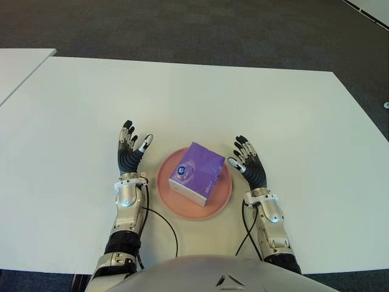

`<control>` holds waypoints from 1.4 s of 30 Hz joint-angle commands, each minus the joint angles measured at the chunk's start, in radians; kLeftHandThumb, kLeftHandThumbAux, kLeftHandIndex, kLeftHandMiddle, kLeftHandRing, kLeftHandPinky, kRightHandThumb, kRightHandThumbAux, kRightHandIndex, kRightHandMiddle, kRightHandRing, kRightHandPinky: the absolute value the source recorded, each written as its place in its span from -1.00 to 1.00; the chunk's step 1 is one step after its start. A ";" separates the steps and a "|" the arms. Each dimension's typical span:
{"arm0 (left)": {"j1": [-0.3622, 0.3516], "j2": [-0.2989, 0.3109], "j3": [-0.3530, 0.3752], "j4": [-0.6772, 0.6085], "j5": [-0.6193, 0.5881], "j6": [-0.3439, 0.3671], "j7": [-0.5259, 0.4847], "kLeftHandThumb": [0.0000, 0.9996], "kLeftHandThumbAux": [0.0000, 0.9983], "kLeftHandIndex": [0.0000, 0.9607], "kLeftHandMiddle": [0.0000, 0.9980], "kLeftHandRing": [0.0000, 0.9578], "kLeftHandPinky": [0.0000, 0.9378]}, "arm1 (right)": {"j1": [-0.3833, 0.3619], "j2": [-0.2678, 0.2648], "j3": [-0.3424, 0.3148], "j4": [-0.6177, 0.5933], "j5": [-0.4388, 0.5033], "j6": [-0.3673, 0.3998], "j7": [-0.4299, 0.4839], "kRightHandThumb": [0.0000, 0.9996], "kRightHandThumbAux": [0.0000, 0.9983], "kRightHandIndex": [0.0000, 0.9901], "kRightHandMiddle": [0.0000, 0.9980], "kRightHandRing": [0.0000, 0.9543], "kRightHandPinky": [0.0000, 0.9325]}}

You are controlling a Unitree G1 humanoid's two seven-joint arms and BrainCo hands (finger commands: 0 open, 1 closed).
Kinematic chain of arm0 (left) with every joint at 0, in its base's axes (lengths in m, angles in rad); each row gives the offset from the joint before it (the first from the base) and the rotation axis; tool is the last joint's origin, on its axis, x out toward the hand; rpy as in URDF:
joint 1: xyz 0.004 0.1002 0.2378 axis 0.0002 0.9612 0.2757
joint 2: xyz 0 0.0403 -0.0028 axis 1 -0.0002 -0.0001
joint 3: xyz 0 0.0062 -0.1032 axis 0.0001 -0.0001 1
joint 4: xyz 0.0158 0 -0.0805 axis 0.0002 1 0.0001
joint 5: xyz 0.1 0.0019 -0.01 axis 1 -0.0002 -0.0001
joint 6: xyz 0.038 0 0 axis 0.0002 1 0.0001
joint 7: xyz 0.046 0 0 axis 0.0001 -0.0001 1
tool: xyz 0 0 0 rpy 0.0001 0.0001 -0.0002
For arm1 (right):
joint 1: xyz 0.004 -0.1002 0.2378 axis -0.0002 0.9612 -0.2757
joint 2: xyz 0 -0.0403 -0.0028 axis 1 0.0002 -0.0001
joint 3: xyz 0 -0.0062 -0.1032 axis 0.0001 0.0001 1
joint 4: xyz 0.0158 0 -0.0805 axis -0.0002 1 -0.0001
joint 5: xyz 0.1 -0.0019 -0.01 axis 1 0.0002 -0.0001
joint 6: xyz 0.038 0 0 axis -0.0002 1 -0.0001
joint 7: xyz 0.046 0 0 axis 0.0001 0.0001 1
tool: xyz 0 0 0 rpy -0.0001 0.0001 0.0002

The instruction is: Put the tissue paper into the plate.

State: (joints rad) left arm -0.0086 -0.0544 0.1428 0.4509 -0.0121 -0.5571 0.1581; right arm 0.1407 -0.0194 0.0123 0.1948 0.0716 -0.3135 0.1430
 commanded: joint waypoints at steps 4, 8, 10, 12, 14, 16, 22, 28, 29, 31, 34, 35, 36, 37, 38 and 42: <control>0.036 0.001 -0.012 -0.045 -0.037 0.066 -0.046 -1.00 0.26 -0.95 -0.93 -1.00 -1.00 | 0.029 0.009 -0.002 0.041 -0.008 0.029 -0.017 -0.95 0.31 -1.00 -1.00 -1.00 -1.00; 0.042 0.017 -0.018 -0.058 -0.037 0.079 -0.072 -1.00 0.27 -0.96 -0.94 -1.00 -1.00 | 0.030 0.029 -0.003 0.042 -0.018 0.002 -0.048 -0.95 0.32 -1.00 -1.00 -1.00 -1.00; 0.043 0.024 -0.018 -0.060 -0.037 0.081 -0.088 -1.00 0.27 -0.96 -0.95 -1.00 -1.00 | 0.033 0.044 -0.007 0.042 -0.028 -0.018 -0.077 -0.95 0.33 -1.00 -1.00 -1.00 -1.00; 0.043 0.030 -0.017 -0.062 -0.039 0.085 -0.101 -1.00 0.28 -0.96 -0.95 -1.00 -1.00 | 0.032 0.054 -0.010 0.047 -0.038 -0.035 -0.101 -0.95 0.34 -1.00 -1.00 -1.00 -1.00; 0.043 0.033 -0.017 -0.062 -0.041 0.090 -0.111 -1.00 0.28 -0.96 -0.95 -1.00 -1.00 | 0.031 0.061 -0.012 0.053 -0.047 -0.050 -0.122 -0.95 0.34 -1.00 -1.00 -1.00 -1.00; 0.044 0.038 -0.018 -0.063 -0.044 0.093 -0.124 -1.00 0.28 -0.96 -0.96 -1.00 -1.00 | 0.028 0.072 -0.014 0.062 -0.061 -0.072 -0.150 -0.96 0.35 -1.00 -1.00 -1.00 -1.00; 0.047 0.047 -0.024 -0.077 -0.050 0.102 -0.154 -1.00 0.28 -0.96 -0.97 -1.00 -1.00 | 0.007 0.082 -0.027 0.126 -0.079 -0.135 -0.197 -0.99 0.36 -1.00 -1.00 -1.00 -1.00; 0.055 0.055 -0.029 -0.095 -0.054 0.114 -0.183 -1.00 0.27 -0.96 -0.96 -1.00 -1.00 | -0.001 0.090 -0.027 0.153 -0.089 -0.188 -0.227 -1.00 0.36 -1.00 -1.00 -1.00 -1.00; 0.057 0.057 -0.031 -0.098 -0.055 0.117 -0.189 -1.00 0.27 -0.95 -0.95 -1.00 -1.00 | -0.003 0.089 -0.027 0.160 -0.089 -0.195 -0.229 -1.00 0.36 -1.00 -1.00 -1.00 -1.00; 0.059 0.059 -0.032 -0.104 -0.056 0.122 -0.195 -1.00 0.26 -0.95 -0.95 -1.00 -1.00 | -0.008 0.089 -0.026 0.168 -0.087 -0.204 -0.231 -1.00 0.36 -1.00 -1.00 -1.00 -1.00; 0.063 0.064 -0.036 -0.116 -0.054 0.133 -0.203 -1.00 0.25 -0.95 -0.95 -1.00 -1.00 | -0.014 0.091 -0.026 0.173 -0.082 -0.212 -0.231 -1.00 0.36 -1.00 -1.00 -1.00 -1.00; 0.064 0.066 -0.037 -0.120 -0.054 0.137 -0.205 -1.00 0.25 -0.95 -0.95 -1.00 -1.00 | -0.013 0.092 -0.025 0.174 -0.081 -0.216 -0.231 -1.00 0.36 -1.00 -1.00 -1.00 -1.00; 0.065 0.068 -0.038 -0.123 -0.055 0.140 -0.207 -1.00 0.25 -0.95 -0.95 -1.00 -1.00 | -0.011 0.092 -0.025 0.174 -0.082 -0.218 -0.232 -1.00 0.37 -1.00 -1.00 -1.00 -1.00; 0.066 0.070 -0.039 -0.125 -0.055 0.143 -0.208 -1.00 0.25 -0.95 -0.95 -1.00 -1.00 | -0.010 0.093 -0.024 0.174 -0.082 -0.221 -0.232 -1.00 0.37 -1.00 -1.00 -1.00 -1.00; 0.066 0.071 -0.039 -0.128 -0.055 0.146 -0.209 -1.00 0.24 -0.95 -0.95 -1.00 -1.00 | -0.009 0.093 -0.024 0.174 -0.083 -0.223 -0.232 -1.00 0.37 -1.00 -1.00 -1.00 -1.00; 0.069 0.076 -0.041 -0.134 -0.056 0.154 -0.210 -1.00 0.24 -0.95 -0.95 -1.00 -1.00 | -0.012 0.094 -0.023 0.178 -0.084 -0.226 -0.234 -1.00 0.38 -1.00 -1.00 -1.00 -1.00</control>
State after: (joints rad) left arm 0.0449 0.0135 0.1054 0.3210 -0.0669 -0.4241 -0.0385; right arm 0.1019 0.0570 -0.0091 0.3206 -0.0127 -0.5397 -0.0856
